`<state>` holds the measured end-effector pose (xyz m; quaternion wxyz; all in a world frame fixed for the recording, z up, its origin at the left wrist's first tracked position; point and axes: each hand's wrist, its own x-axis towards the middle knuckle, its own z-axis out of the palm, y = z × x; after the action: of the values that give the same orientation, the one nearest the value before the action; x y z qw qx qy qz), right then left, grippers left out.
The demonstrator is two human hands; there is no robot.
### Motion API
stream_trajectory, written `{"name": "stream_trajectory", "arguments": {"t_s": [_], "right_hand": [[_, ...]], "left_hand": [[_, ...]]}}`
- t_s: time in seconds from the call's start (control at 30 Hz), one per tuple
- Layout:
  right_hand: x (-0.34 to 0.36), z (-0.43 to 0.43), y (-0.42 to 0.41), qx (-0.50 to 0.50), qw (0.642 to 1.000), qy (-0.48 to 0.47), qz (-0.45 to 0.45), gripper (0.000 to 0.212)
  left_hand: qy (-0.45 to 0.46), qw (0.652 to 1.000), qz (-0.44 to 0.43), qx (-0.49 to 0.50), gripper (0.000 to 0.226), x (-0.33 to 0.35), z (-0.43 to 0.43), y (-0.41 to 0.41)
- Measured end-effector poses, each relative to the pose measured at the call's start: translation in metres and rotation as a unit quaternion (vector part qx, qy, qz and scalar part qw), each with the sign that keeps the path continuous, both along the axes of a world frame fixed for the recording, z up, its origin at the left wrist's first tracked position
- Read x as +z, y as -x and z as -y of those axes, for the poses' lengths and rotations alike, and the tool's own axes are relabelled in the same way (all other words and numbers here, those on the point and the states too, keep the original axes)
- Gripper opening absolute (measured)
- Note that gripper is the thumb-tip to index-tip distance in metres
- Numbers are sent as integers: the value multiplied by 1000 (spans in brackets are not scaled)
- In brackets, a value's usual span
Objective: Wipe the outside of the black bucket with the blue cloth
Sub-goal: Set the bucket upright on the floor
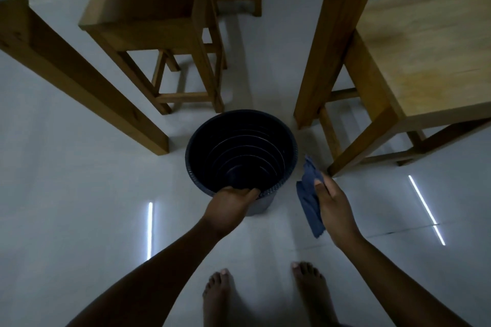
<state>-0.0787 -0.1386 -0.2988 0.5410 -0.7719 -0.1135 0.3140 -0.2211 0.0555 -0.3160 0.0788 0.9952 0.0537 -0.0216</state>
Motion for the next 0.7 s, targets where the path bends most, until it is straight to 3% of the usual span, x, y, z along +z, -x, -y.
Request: {"name": "stream_trajectory", "arguments": {"t_s": [0.2, 0.43, 0.57, 0.7], "right_hand": [[1, 12, 14, -1, 1000, -7, -20, 35], [27, 23, 12, -24, 999, -24, -10, 36], [63, 28, -7, -69, 996, -57, 19, 35], [123, 37, -37, -120, 981, -96, 114, 38]], "left_hand": [[41, 998, -53, -17, 14, -16, 14, 10], [71, 989, -132, 0, 47, 4, 10, 7], [76, 992, -102, 4, 43, 39, 14, -17], [67, 997, -29, 23, 40, 87, 19, -55]]}}
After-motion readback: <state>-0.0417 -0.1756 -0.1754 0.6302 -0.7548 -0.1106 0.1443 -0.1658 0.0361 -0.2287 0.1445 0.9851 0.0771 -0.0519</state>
